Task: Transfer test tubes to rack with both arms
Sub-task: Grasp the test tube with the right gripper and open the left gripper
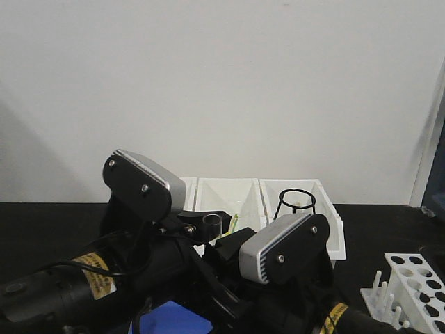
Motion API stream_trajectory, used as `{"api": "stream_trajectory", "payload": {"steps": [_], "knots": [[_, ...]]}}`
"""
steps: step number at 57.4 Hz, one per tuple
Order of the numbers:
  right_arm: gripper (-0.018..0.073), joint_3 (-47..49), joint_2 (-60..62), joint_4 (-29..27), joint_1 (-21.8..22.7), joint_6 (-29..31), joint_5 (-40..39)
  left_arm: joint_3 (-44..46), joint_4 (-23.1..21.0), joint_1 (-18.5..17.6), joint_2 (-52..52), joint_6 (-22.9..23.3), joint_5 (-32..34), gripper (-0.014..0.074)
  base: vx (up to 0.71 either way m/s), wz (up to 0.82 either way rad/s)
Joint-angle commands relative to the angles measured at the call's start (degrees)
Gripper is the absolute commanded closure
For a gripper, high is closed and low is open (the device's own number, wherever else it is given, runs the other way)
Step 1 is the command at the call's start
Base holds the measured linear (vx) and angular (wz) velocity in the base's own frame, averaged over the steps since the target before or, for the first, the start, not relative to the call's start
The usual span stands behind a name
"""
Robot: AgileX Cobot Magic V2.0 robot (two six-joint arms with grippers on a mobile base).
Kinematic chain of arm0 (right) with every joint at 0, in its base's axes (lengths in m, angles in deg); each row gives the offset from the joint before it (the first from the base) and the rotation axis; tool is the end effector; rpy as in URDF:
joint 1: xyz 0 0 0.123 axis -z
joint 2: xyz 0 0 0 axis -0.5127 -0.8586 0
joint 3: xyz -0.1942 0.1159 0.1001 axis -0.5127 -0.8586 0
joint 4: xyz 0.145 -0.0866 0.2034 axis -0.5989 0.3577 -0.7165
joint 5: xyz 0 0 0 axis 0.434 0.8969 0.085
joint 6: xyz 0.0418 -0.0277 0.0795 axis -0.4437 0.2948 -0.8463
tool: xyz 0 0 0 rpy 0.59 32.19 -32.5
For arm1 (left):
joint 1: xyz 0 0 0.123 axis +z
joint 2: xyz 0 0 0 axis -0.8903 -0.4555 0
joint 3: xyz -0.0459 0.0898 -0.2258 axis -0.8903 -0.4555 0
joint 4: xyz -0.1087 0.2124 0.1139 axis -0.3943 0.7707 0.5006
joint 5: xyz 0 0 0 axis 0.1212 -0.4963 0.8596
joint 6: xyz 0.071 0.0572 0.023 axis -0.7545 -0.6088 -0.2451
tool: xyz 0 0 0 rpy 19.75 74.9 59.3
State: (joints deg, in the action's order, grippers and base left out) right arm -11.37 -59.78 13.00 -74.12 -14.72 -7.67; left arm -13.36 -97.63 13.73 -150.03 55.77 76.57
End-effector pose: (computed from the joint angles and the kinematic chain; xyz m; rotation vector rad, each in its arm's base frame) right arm 0.2258 0.2171 0.2653 -0.6431 1.5802 0.6082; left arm 0.2158 -0.2475 0.3119 0.6970 1.6455 -0.6421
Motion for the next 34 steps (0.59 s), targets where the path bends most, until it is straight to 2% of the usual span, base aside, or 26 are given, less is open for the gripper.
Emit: {"api": "stream_trajectory", "payload": {"steps": [1,6,27,34], "knots": [[0.0465,2.0,1.4,0.1,0.0,0.2,-5.2,2.1,-0.1,-0.6,1.3,0.6,4.4,0.0619,0.0,0.0],[0.0573,2.0,1.4,0.1,0.0,0.2,-5.2,2.1,-0.1,-0.6,1.3,0.6,4.3,0.0619,0.0,0.0],[0.057,2.0,1.4,0.1,0.0,0.2,-5.2,2.1,-0.1,-0.6,1.3,0.6,4.4,0.0617,0.0,0.0],[0.0568,2.0,1.4,0.1,0.0,0.2,-5.2,2.1,-0.1,-0.6,1.3,0.5,4.5,0.0587,0.0,0.0]]}}
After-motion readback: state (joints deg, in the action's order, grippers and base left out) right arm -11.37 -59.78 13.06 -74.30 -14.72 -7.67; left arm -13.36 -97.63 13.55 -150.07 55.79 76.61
